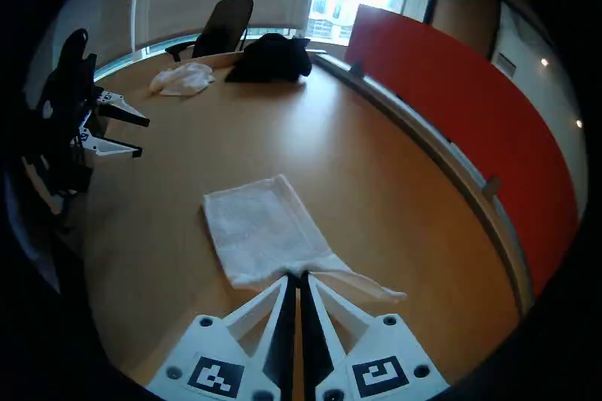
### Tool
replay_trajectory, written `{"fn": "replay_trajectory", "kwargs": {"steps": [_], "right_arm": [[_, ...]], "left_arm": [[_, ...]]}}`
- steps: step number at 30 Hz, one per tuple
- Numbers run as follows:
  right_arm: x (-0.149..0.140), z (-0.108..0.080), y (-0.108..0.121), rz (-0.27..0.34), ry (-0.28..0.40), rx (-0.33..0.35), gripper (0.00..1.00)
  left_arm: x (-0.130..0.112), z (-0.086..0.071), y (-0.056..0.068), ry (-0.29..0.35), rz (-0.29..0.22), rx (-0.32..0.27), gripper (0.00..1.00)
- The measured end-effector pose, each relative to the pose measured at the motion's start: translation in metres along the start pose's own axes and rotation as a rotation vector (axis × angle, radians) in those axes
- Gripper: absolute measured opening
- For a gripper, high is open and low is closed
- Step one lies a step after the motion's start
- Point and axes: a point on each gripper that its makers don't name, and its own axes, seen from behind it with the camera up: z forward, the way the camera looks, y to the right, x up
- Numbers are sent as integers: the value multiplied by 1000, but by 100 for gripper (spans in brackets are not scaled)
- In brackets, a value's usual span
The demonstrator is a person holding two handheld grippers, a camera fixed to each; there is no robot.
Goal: Fold towel
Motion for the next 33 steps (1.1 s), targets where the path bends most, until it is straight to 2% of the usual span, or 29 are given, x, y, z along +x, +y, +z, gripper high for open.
{"fn": "replay_trajectory", "kwargs": {"steps": [9,16,26,33], "right_arm": [[21,10,-8,-63,-8,45,3],[41,31,-20,-115,-10,99,3],[56,85,-66,-154,-35,229,3],[44,128,-99,-114,-69,299,3]], "left_arm": [[-5,-2,3,-4,7,-6,96],[-7,-7,5,0,0,-4,96],[-15,-16,2,-5,-15,8,96],[-22,-22,-1,-12,-28,22,96]]}}
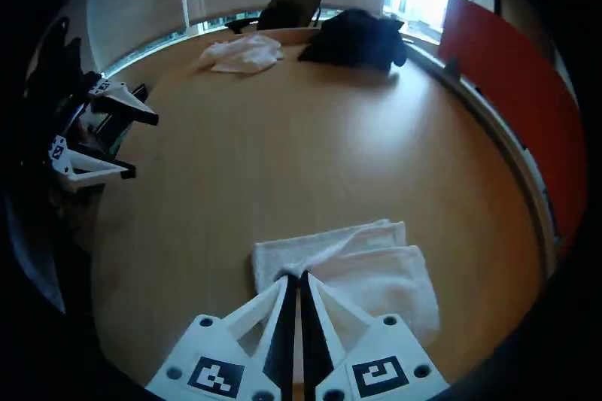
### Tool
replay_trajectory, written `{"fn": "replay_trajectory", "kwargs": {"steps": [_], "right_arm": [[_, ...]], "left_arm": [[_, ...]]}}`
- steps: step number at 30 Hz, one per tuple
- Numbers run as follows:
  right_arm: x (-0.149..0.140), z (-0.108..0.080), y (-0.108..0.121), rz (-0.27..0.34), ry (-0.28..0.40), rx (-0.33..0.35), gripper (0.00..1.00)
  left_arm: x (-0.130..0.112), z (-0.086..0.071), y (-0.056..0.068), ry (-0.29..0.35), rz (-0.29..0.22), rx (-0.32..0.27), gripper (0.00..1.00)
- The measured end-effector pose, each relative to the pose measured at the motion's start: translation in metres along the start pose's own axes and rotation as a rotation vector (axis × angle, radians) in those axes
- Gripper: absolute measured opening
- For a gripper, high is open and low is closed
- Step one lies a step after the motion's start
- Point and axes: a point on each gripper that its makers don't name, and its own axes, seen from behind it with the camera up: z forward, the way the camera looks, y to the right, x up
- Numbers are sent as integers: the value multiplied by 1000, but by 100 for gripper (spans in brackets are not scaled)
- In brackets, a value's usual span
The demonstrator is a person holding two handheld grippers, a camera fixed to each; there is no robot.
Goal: Fold towel
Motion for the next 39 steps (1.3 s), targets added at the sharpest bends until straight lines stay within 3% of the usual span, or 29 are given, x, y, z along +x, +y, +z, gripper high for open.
{"fn": "replay_trajectory", "kwargs": {"steps": [2,9,13,17,21,23,39], "right_arm": [[-4,8,-2,14,-8,9,3],[-4,7,-3,18,-4,4,4],[-3,5,-1,18,4,-5,10],[-3,1,2,18,9,-17,32],[-4,-2,4,22,14,-31,66],[-5,-4,5,26,18,-39,72],[-32,-24,2,83,14,-84,73]], "left_arm": [[-1,-1,-1,0,-1,2,96],[-1,0,-1,0,-2,2,96],[-1,0,-2,0,3,2,96],[-1,-1,-2,-1,5,3,96],[1,-1,-2,2,7,3,96],[2,-1,-2,4,9,1,96],[5,0,-1,8,21,-2,96]]}}
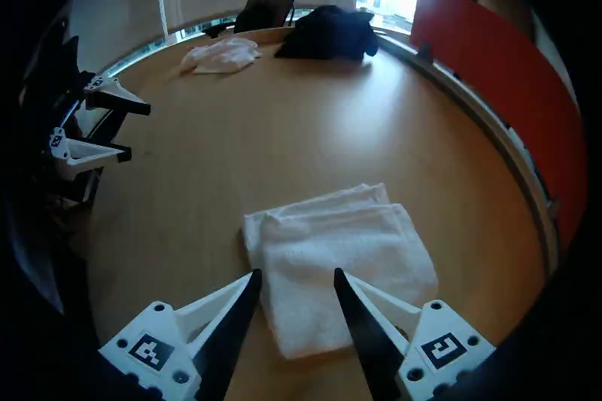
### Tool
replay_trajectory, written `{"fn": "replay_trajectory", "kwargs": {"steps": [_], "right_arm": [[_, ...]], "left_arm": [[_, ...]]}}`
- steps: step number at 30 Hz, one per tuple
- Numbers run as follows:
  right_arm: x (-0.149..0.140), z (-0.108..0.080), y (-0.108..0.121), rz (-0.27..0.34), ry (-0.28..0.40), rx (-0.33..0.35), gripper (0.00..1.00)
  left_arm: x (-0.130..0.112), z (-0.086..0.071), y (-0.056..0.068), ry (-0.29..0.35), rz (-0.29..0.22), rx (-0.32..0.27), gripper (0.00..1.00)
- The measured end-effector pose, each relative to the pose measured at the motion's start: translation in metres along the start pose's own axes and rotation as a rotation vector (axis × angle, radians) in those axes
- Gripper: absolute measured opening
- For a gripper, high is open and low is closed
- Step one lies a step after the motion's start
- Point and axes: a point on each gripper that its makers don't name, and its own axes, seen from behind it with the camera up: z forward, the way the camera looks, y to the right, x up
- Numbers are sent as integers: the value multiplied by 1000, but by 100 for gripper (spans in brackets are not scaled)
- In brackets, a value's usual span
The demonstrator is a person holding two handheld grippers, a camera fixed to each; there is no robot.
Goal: Fold towel
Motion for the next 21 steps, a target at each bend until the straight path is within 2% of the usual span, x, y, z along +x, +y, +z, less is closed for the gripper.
{"fn": "replay_trajectory", "kwargs": {"steps": [11,21], "right_arm": [[-36,-19,0,52,-28,-52,74],[-63,-25,-8,99,-50,-67,74]], "left_arm": [[2,-1,0,3,10,-5,96],[3,-2,0,2,12,-6,96]]}}
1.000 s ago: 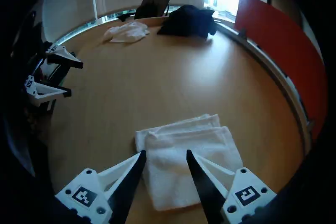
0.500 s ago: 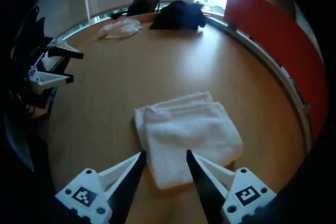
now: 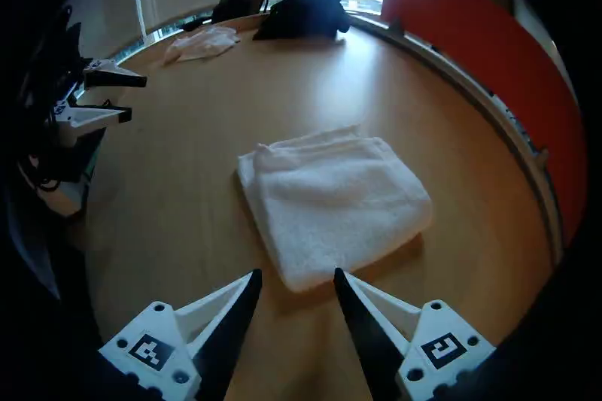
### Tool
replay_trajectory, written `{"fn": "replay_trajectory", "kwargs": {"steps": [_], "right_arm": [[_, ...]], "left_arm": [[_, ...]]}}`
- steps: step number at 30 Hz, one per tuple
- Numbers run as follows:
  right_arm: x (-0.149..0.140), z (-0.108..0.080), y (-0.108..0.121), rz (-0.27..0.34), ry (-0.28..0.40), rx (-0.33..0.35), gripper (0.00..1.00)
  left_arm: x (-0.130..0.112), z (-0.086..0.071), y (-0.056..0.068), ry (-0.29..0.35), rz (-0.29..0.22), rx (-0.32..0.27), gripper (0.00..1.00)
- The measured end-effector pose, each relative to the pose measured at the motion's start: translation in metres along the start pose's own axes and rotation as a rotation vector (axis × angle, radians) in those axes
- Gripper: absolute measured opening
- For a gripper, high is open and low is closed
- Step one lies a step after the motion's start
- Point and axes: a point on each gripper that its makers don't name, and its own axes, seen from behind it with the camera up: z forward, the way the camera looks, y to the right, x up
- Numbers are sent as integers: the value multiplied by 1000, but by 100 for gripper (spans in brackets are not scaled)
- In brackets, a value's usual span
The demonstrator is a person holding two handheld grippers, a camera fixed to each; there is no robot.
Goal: Fold towel
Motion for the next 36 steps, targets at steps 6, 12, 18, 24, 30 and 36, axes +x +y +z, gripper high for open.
{"fn": "replay_trajectory", "kwargs": {"steps": [6,12,18,24,30,36], "right_arm": [[-9,1,1,18,-12,-12,71],[-13,3,1,42,-15,-13,57],[-14,6,0,66,-12,-20,42],[-14,9,0,76,-8,-33,37],[-14,11,1,86,-8,-44,19],[-14,10,3,101,1,-52,2]], "left_arm": [[0,0,1,0,2,-2,96],[-1,0,3,-1,2,-4,96],[-2,0,5,-1,3,-6,96],[-1,0,7,1,4,-6,96],[0,0,7,1,7,-7,96],[0,0,8,0,11,-10,96]]}}
